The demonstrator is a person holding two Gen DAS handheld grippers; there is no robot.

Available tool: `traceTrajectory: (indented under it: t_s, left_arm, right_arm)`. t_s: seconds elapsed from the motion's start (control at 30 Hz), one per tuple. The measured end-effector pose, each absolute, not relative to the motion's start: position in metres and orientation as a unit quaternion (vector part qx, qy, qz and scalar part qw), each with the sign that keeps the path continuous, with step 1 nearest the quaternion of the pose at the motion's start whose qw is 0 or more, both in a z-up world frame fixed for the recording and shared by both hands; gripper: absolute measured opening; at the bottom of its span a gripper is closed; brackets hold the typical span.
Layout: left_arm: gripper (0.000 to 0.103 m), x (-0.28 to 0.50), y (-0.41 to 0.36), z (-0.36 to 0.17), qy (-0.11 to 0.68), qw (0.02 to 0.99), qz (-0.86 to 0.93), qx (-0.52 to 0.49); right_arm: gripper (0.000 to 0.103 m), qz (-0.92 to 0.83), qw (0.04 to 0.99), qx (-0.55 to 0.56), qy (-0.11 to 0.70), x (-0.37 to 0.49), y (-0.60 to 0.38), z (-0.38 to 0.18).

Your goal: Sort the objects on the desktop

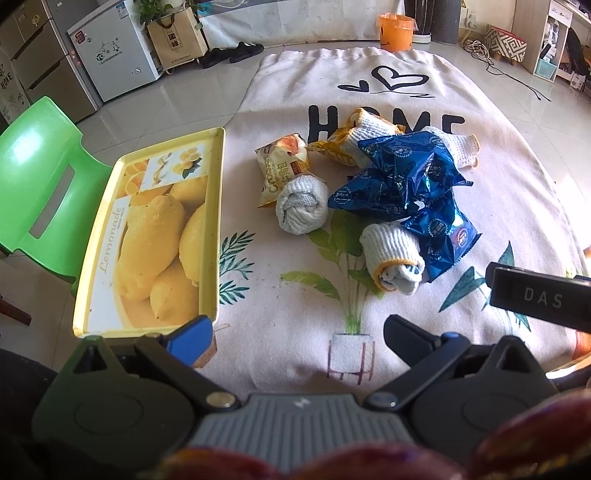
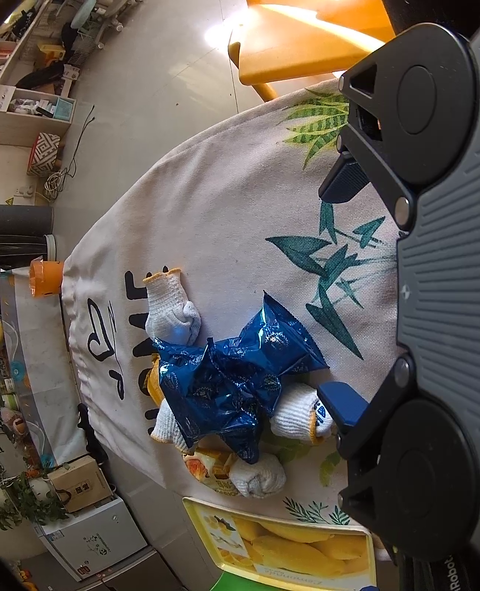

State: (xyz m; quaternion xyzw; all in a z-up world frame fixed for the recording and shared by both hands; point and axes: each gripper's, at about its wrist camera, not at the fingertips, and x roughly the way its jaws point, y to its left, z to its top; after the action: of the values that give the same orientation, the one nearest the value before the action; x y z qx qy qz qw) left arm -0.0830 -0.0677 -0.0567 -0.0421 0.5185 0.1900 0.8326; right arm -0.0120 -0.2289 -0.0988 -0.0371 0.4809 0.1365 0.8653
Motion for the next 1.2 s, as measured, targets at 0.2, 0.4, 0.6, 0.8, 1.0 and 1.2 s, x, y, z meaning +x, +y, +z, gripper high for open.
traceTrajectory:
  t_s: [0.2, 0.4, 0.6, 0.8, 1.0, 1.2]
  left_arm:
    - [0.102, -0.081, -0.069, -0.061, 0.521, 0.832, 0.185, -0.043]
    - [0.102, -0.079, -0.066, -0.066, 0.525, 0.830, 0.183, -0.051]
    - [0.102, -0.077, -0.066, -0.071, 0.530, 0.827, 0.182, -0.052]
    - [0.102, -0.072, -0.063, -0.077, 0.536, 0.822, 0.176, -0.074]
    - [0.102, -0.065, -0.057, -0.083, 0.536, 0.818, 0.171, -0.123]
    - [0.102, -0.055, -0.059, -0.086, 0.538, 0.815, 0.176, -0.124]
  right_arm:
    - [0.103, 0.136, 0.864, -0.040, 0.483, -0.012, -0.227, -0.101]
    - [0.103, 0.134, 0.862, -0.034, 0.487, -0.010, -0.228, -0.103]
    - [0.103, 0.136, 0.861, -0.030, 0.489, -0.009, -0.227, -0.103]
    - [0.103, 0.128, 0.860, -0.017, 0.494, -0.006, -0.231, -0.104]
    - [0.103, 0.109, 0.855, 0.028, 0.507, 0.002, -0.246, -0.105]
    - [0.103, 0.104, 0.854, 0.042, 0.508, 0.006, -0.249, -0.105]
